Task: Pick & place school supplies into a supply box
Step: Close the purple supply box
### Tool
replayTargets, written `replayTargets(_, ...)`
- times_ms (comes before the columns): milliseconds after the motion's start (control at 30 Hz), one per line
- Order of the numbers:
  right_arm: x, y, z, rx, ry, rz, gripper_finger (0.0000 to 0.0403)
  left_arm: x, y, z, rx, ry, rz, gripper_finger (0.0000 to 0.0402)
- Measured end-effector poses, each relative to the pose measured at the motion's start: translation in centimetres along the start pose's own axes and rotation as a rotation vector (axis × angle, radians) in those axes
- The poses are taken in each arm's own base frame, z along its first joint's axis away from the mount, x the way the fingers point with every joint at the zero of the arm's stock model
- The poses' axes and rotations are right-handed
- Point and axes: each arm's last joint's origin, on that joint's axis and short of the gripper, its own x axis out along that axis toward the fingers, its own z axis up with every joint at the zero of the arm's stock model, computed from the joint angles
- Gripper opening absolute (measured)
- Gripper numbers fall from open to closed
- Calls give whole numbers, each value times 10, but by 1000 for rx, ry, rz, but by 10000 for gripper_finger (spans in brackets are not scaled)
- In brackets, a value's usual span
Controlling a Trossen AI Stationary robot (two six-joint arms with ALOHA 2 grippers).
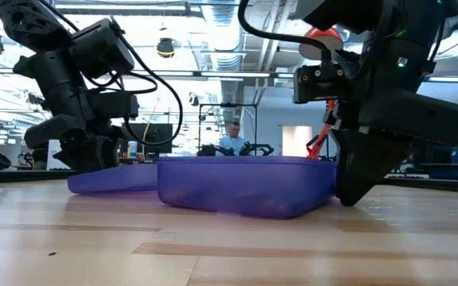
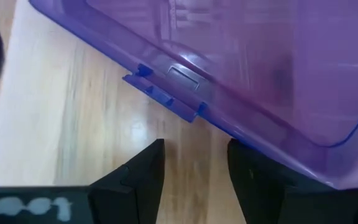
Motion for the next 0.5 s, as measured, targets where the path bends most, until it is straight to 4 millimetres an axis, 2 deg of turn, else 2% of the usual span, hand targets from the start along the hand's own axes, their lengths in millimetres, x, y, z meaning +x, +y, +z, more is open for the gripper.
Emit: replayTargets(500, 3, -11, 1, -184, 25, -51, 107, -2, -24, -3, 9, -6, -9, 162)
